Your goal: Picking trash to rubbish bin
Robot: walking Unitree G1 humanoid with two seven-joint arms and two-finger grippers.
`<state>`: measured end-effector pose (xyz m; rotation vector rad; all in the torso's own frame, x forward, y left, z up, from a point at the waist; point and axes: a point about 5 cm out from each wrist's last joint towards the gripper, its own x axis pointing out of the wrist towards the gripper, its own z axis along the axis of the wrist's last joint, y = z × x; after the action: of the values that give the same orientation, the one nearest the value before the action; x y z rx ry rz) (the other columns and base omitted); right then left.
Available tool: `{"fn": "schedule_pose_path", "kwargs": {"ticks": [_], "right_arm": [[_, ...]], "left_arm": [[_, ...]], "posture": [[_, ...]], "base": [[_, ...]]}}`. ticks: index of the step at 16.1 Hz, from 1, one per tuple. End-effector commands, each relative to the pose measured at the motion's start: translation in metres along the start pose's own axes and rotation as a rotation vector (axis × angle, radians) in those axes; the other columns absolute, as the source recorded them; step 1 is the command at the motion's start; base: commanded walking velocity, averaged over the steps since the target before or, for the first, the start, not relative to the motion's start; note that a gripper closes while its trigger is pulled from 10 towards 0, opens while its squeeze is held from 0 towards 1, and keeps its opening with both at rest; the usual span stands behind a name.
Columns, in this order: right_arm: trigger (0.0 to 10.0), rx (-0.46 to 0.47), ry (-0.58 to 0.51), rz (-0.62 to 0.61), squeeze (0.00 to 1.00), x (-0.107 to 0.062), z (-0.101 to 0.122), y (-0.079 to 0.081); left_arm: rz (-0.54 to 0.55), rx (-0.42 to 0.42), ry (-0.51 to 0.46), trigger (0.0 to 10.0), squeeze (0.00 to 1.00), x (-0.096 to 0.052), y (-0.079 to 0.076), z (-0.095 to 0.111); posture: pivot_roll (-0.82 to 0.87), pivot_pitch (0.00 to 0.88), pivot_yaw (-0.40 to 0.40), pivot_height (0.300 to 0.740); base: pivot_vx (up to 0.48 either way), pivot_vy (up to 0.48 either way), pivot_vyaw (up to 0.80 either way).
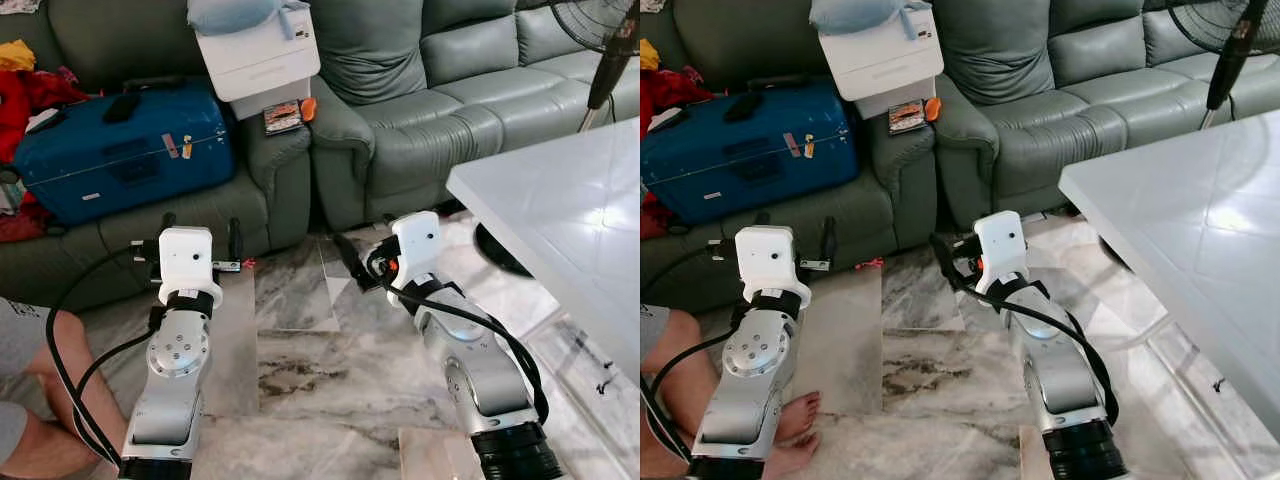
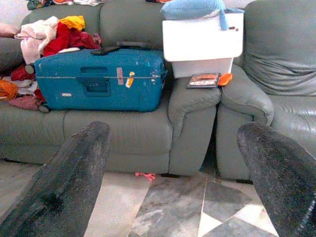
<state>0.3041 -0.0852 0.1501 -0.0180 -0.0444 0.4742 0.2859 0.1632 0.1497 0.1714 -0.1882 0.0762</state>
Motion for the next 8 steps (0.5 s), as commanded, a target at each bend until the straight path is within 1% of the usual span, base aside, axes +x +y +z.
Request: {"fn": "schedule_pose_path", "kwargs": {"ticks": [1,4,5,7,8], "right_arm": [[10.0,0.002,-0.019,0.002,0.0,0.0009,0.0046,0.0007],[10.0,-0.011,-0.021,0.016,0.0,0.0003,0.0048,0.0028],[10.0,-0.015,-0.023,0.021,0.0,0.0003,0.0052,0.0029],[10.0,-0.022,-0.022,0.027,0.0,0.0004,0.0052,0.0037],[10.0,-0.025,-0.022,0.031,0.0,0.0003,0.0051,0.0043]], "left_arm": [[-0.002,-0.007,-0.033,10.0,0.0,0.001,0.0026,0.007],[-0.008,-0.013,-0.03,10.0,0.0,0.0005,0.0017,0.0066],[-0.009,-0.016,-0.029,10.0,0.0,0.0005,0.001,0.0064],[-0.011,-0.019,-0.026,10.0,0.0,0.0007,0.0001,0.0062],[-0.011,-0.017,-0.021,10.0,0.0,0.001,-0.0001,0.0056]], "posture": [[0.01,0.039,0.037,0.74],[0.01,0.038,0.035,0.74],[0.01,0.038,0.035,0.74],[0.01,0.038,0.033,0.74],[0.01,0.037,0.031,0.74]], "base": [[0.424,0.0,0.0],[0.421,0.0,0.0],[0.42,0.0,0.52],[0.377,0.0,0.8],[0.0,0.0,0.8]]}}
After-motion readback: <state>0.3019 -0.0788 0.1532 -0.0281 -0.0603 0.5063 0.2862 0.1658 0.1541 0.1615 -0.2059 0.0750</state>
